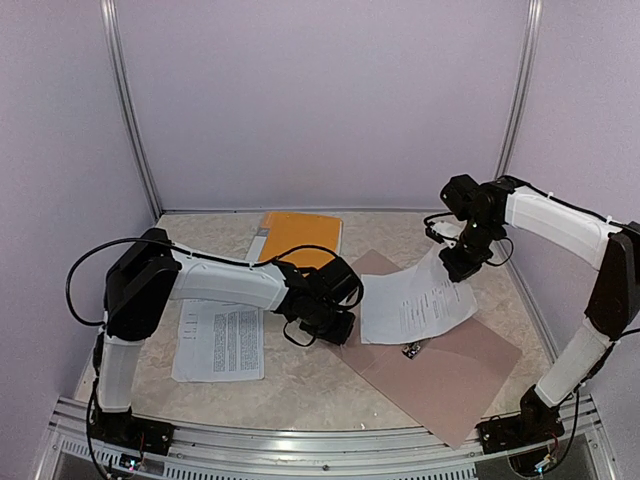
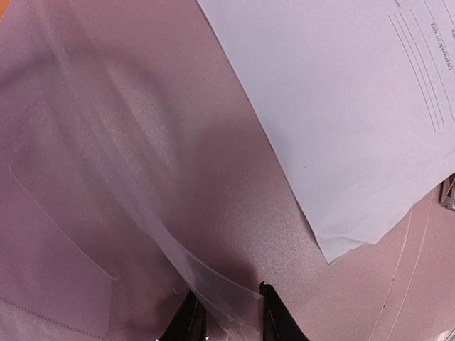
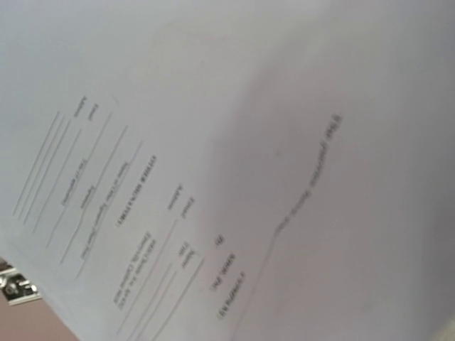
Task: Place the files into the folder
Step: Hold the form pockets on the folder, then insert the folder to form pockets on the folder.
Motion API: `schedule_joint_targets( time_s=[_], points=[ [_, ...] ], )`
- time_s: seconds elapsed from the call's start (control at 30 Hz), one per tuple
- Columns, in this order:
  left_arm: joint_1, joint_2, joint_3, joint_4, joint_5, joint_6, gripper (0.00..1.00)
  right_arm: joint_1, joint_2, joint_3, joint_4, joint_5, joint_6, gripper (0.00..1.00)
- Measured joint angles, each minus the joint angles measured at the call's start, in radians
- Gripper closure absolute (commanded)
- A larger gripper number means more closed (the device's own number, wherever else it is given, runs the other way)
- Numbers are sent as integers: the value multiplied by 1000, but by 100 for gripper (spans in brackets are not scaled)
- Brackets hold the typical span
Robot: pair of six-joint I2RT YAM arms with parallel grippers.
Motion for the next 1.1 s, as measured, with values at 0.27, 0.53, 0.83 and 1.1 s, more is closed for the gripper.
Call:
schedule_joint_targets(
  time_s=[0.27, 0.53, 0.83, 1.1],
  points=[
    [13, -2, -5, 23, 80, -3, 76, 48, 0, 3, 0, -18, 23, 100],
    [14, -3, -7, 31, 100, -3, 76, 102, 3, 36, -8, -19, 73, 100],
    [14, -6, -14, 40, 112, -4, 76, 130, -4, 29, -1, -18, 172, 100],
    [13, -11, -24, 50, 118, -6, 76, 131, -148, -66, 79, -48, 280, 100]
  ],
)
